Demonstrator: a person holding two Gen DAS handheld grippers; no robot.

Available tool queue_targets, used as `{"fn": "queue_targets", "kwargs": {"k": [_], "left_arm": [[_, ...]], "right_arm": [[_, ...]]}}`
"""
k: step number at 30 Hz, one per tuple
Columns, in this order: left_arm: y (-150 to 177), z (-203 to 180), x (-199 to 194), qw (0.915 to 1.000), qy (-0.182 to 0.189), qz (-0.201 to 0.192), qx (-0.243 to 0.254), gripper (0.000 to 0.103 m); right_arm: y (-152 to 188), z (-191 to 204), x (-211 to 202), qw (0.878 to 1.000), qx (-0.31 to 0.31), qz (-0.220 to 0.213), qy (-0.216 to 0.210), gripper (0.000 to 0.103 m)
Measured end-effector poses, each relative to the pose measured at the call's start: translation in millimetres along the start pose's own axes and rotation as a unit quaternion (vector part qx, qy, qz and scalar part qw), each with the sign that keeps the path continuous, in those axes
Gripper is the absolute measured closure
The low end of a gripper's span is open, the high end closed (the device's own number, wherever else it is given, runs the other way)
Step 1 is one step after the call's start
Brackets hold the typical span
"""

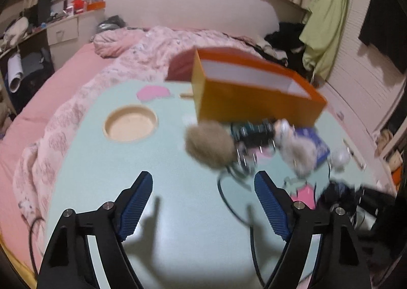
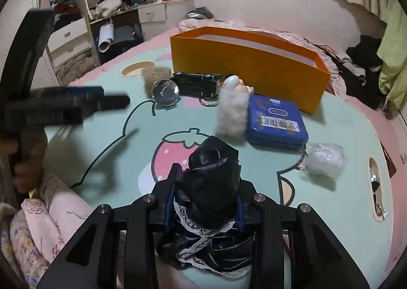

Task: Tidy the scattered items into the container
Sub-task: 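Grasp the grey pompom with left and drop it in the box while right drops the cloth in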

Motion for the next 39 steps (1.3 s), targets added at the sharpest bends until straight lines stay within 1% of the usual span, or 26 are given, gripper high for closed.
{"fn": "queue_targets", "kwargs": {"k": [2,4,6,7,9,10,11,13,15,18,20,22,25,28,30,32,33,35,38,39], "left_arm": [[-17,5,11,0.9998,0.003,0.01,-0.016,0.028],[-29,5,30,0.9988,0.014,0.036,-0.029,0.031],[-34,-1,46,0.9977,0.014,0.061,-0.027,0.043],[-35,-4,52,0.9974,0.011,0.068,-0.021,0.045],[-33,-8,67,0.9962,-0.007,0.085,-0.016,0.059],[-31,-7,72,0.9955,-0.012,0.092,-0.02,0.062],[-30,-5,75,0.9954,-0.014,0.092,-0.024,0.062],[-30,-4,76,0.9964,-0.025,0.079,-0.016,0.062],[-29,-8,76,0.9963,-0.037,0.077,0.005,0.064],[-26,-12,75,0.9959,-0.046,0.069,0.035,0.065],[-25,-10,70,0.9967,-0.04,0.063,0.033,0.066],[-26,-6,60,0.9982,-0.025,0.049,0.021,0.066],[-34,-4,33,0.9995,-0.016,0.014,0.023,0.066],[-49,-7,9,0.9995,-0.001,-0.014,0.027,0.066],[-63,-9,-1,0.9992,0.018,-0.026,0.026,0.066],[-80,-16,-3,0.9986,0.035,-0.029,0.027,0.066],[-90,-20,-1,0.9983,0.039,-0.031,0.029,0.066],[-107,-28,8,0.9981,0.04,-0.032,0.035,0.066],[-130,-37,34,0.9987,0.044,-0.014,0.025,0.066],[-138,-39,45,0.9987,0.046,-0.007,0.021,0.066]], "right_arm": [[2,-4,0,1.0,0.006,-0.001,-0.004,0.066],[3,-4,-1,1.0,0.004,-0.001,-0.002,0.066],[3,-5,-1,1.0,0.001,0.0,0.0,0.066],[4,-6,-2,1.0,0.001,0.0,0.0,0.066],[1,-5,-3,1.0,0.003,-0.001,-0.001,0.066],[1,-5,-3,1.0,0.004,-0.001,-0.003,0.066],[-1,-4,-2,1.0,0.004,-0.001,-0.003,0.066],[-2,-4,-1,1.0,0.005,-0.001,-0.004,0.066],[-3,-4,-1,1.0,0.007,-0.002,-0.006,0.066],[-3,-4,0,1.0,0.008,-0.002,-0.006,0.066],[-3,-3,0,1.0,0.007,-0.001,-0.005,0.066],[-4,-3,0,1.0,0.007,-0.001,0.002,0.066],[-3,-8,-3,1.0,0.022,0.002,0.017,0.067],[-7,-17,-8,0.999,0.042,-0.004,0.009,0.069],[-16,-22,-13,0.999,0.048,-0.011,0.005,0.069],[-37,-27,-15,0.999,0.052,-0.014,0.005,0.069],[-51,-31,-14,0.998,0.052,-0.015,0.014,0.069],[-79,-39,-14,0.998,0.055,-0.027,0.023,0.069],[-124,-55,-5,0.996,0.078,-0.039,0.017,0.069],[-139,-59,2,0.996,0.081,-0.043,0.021,0.069]]}}
Point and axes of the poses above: each gripper's, at about its wrist camera, not at the fingertips, and x roughly the way its jaws point, z to its left, y to its underside, the point moved 1 cm from there along x, roughly the way its jaws point, and after that the axes turned 2 degrees about -z, right-handed, at the moved point
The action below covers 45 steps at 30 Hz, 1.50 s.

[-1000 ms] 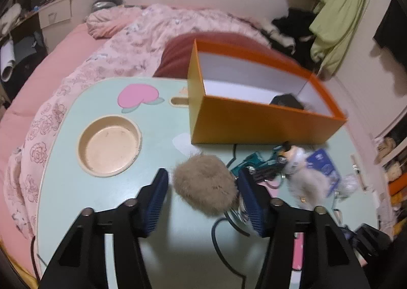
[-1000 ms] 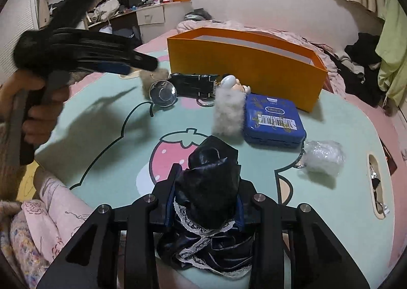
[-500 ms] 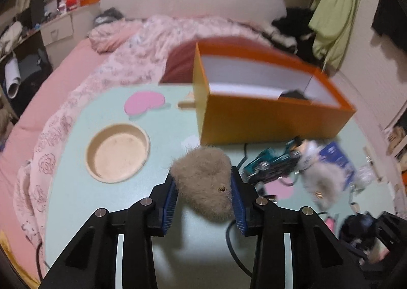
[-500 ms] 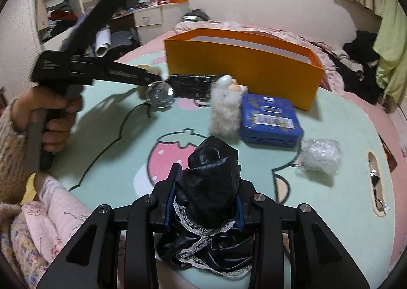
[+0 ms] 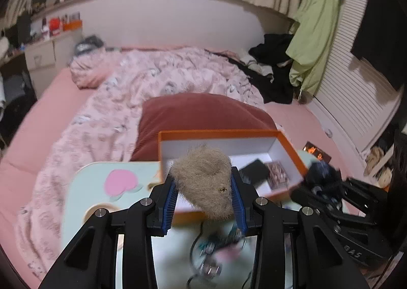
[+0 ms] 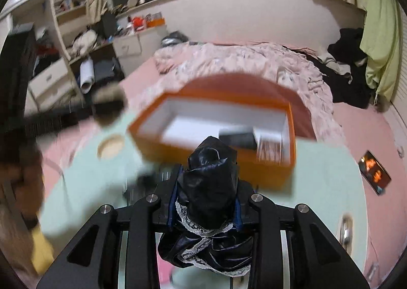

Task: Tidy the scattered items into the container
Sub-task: 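Grasp the grey pompom with left and drop it in the box while right drops the cloth in, then grasp the blue tin with the right tool while left grasps the round silver object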

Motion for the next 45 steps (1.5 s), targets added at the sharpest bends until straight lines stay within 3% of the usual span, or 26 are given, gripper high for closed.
{"fn": "queue_targets", "kwargs": {"k": [3,4,6,8,9,11,12,18,20,24,28,31,33,34,40,45], "left_arm": [[-12,-5,27,0.9996,-0.018,0.013,0.014,0.06],[-15,-4,36,0.9993,-0.027,0.019,0.016,0.057],[-13,-1,46,0.9991,-0.023,0.033,0.008,0.042],[-6,4,40,0.9993,0.005,0.035,-0.007,0.041],[-3,4,33,0.9994,0.018,0.029,-0.009,0.034],[5,4,19,0.9999,0.008,0.011,-0.001,0.02],[9,4,12,1.0,-0.002,0.002,0.004,0.018],[47,5,-16,0.9993,-0.012,0.034,0.013,0.014],[68,2,-23,0.9988,-0.01,0.043,0.021,0.013],[116,-5,-27,0.9971,-0.017,0.068,0.028,0.011],[148,-11,-24,0.9947,-0.041,0.087,0.034,0.011],[160,-12,-19,0.9939,-0.054,0.091,0.032,0.01],[168,-11,-15,0.991,-0.089,0.089,0.046,0.0],[171,-11,-15,0.9902,-0.097,0.089,0.046,0.0],[174,-9,-16,0.9911,-0.092,0.085,0.045,0.0],[174,-7,-16,0.9914,-0.09,0.082,0.046,0.0]], "right_arm": [[-32,-5,27,1.0,0.015,-0.01,0.022,0.067],[-39,-10,37,0.999,0.026,-0.005,0.029,0.061],[-46,-19,59,0.998,0.054,0.021,0.027,0.056],[-43,-28,69,0.996,0.079,0.038,0.017,0.056],[-40,-30,70,0.995,0.088,0.044,0.015,0.055],[-30,-34,64,0.994,0.097,0.047,0.02,0.044],[-27,-35,59,0.994,0.1,0.037,0.021,0.042],[-7,-27,14,0.995,0.104,-0.011,-0.001,0.038],[12,-16,-5,0.997,0.077,-0.013,0.014,0.031],[56,0,-16,0.998,0.016,0.02,0.055,0.03],[97,-3,-17,0.996,0.012,0.049,0.067,0.03],[112,-10,-12,0.995,0.011,0.065,0.074,0.03],[117,-12,-5,0.994,0.008,0.077,0.08,0.029],[120,-13,-4,0.993,0.009,0.075,0.087,0.022],[123,-11,-2,0.993,0.01,0.078,0.092,0.004],[126,-10,0,0.993,0.007,0.081,0.091,0.001]]}}
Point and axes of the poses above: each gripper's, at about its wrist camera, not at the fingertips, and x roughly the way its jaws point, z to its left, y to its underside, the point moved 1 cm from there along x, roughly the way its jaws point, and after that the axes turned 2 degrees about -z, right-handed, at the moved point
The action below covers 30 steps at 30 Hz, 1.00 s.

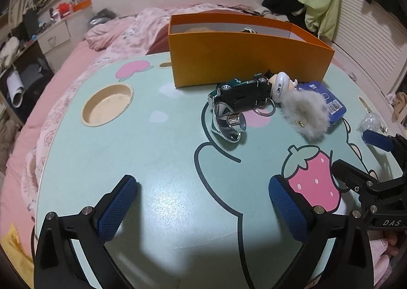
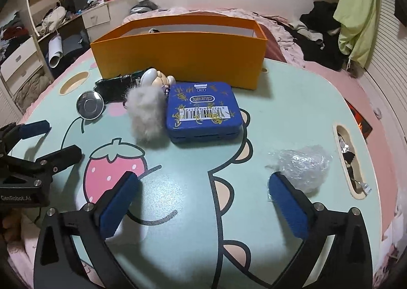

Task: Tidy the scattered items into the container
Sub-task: 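Grasp the blue tin with the right tool while left grasps the round silver object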

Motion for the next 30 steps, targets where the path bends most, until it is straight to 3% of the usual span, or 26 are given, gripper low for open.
{"fn": "queue_targets", "kwargs": {"k": [5,9,13,19,22,25,30], "left_arm": [[-1,0,0,1.0,0.002,0.0,-0.001,0.0],[-2,0,1,1.0,0.002,0.0,-0.001,0.0],[-2,0,1,1.0,0.003,0.0,-0.001,0.0],[-2,0,1,1.0,0.003,0.0,-0.001,0.0],[-2,0,1,1.0,0.002,0.0,0.0,0.0],[-2,-1,0,1.0,0.002,-0.001,-0.001,0.0],[-3,12,-8,0.9977,0.047,-0.025,-0.043,0.0]], "right_arm": [[3,-5,-3,1.0,0.015,-0.005,0.006,0.001],[-10,-14,-11,0.999,0.04,-0.021,-0.024,0.005],[-38,-14,-17,0.997,0.02,-0.066,0.026,0.009],[-60,-2,17,1.0,-0.023,-0.016,0.003,0.012],[-61,-3,39,1.0,-0.016,0.017,0.005,0.026],[-63,-10,40,1.0,0.008,0.016,0.001,0.037],[-53,-21,23,0.999,0.039,-0.009,-0.019,0.037]]}}
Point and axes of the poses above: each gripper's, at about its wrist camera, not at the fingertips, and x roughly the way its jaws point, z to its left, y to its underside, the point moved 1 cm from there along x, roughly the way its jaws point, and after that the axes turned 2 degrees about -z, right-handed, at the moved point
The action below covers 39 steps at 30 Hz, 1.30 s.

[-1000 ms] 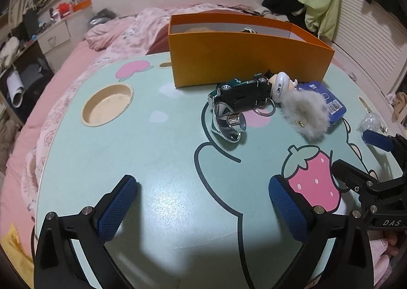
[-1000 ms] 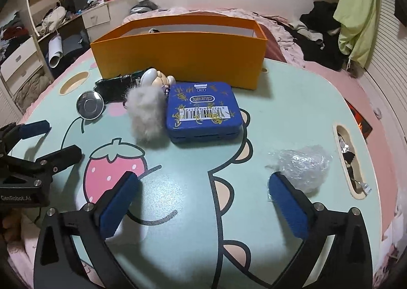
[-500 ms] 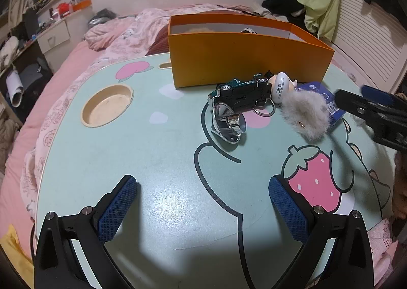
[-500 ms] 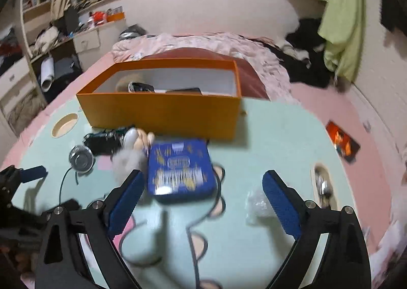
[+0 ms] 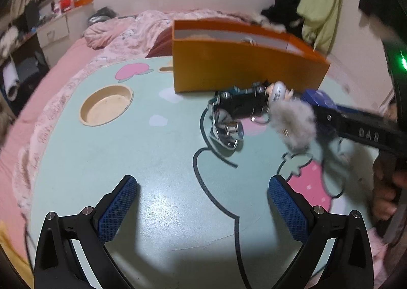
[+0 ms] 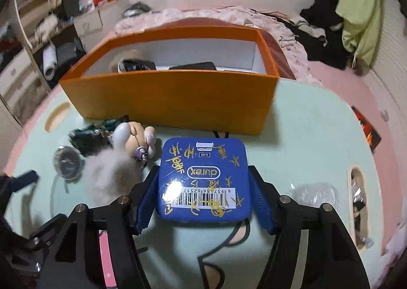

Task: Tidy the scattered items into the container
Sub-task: 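Grasp the blue tin with the right tool while left grasps the round silver object, then drop the blue tin and silver object into the orange box with both tools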

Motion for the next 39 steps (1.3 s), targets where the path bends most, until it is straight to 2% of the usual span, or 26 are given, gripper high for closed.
{"fn": "queue_targets", "kwargs": {"k": [2,5,6,8,13,14,16,17,23,28,33,39], "left_arm": [[-3,5,-1,0.9998,0.011,-0.006,-0.018,0.0],[-12,2,5,0.9997,0.005,-0.001,-0.023,0.003],[-16,-1,9,0.9997,0.007,0.006,-0.021,0.007],[-24,-6,16,0.9997,0.014,0.012,-0.014,0.008],[-42,-14,29,0.9999,0.007,0.011,-0.005,0.019],[-44,-15,31,0.9999,0.01,0.014,-0.002,0.026],[-43,-15,35,0.9995,0.018,0.026,0.007,0.056],[-42,-15,35,0.9993,0.022,0.027,0.012,0.074],[-39,-5,16,0.9992,0.041,-0.003,0.0,0.074],[-51,-9,-7,0.9979,0.056,-0.031,0.008,0.074],[-87,-20,-19,0.9956,0.068,-0.055,0.032,0.074],[-149,-30,-4,0.9947,0.054,-0.069,0.055,0.074]], "right_arm": [[1,-5,-13,1.0,0.006,-0.029,0.0,0.037],[-1,-10,-35,0.998,0.011,-0.065,-0.005,0.037],[-3,-11,-38,0.998,0.014,-0.069,-0.008,0.037],[-6,-12,-41,0.997,0.019,-0.073,-0.013,0.037],[-6,-7,-40,0.997,0.022,-0.07,-0.017,0.037],[-6,-8,-38,0.997,0.022,-0.068,-0.02,0.037],[-4,-8,-37,0.997,0.022,-0.065,-0.022,0.037],[-2,-8,-37,0.997,0.021,-0.065,-0.021,0.037],[0,-7,-36,0.998,0.022,-0.062,-0.025,0.037],[0,-5,-38,0.997,0.02,-0.063,-0.029,0.037],[-12,2,-46,0.996,0.014,-0.073,-0.04,0.037],[-55,16,-43,0.995,-0.002,-0.095,-0.028,0.037]]}}
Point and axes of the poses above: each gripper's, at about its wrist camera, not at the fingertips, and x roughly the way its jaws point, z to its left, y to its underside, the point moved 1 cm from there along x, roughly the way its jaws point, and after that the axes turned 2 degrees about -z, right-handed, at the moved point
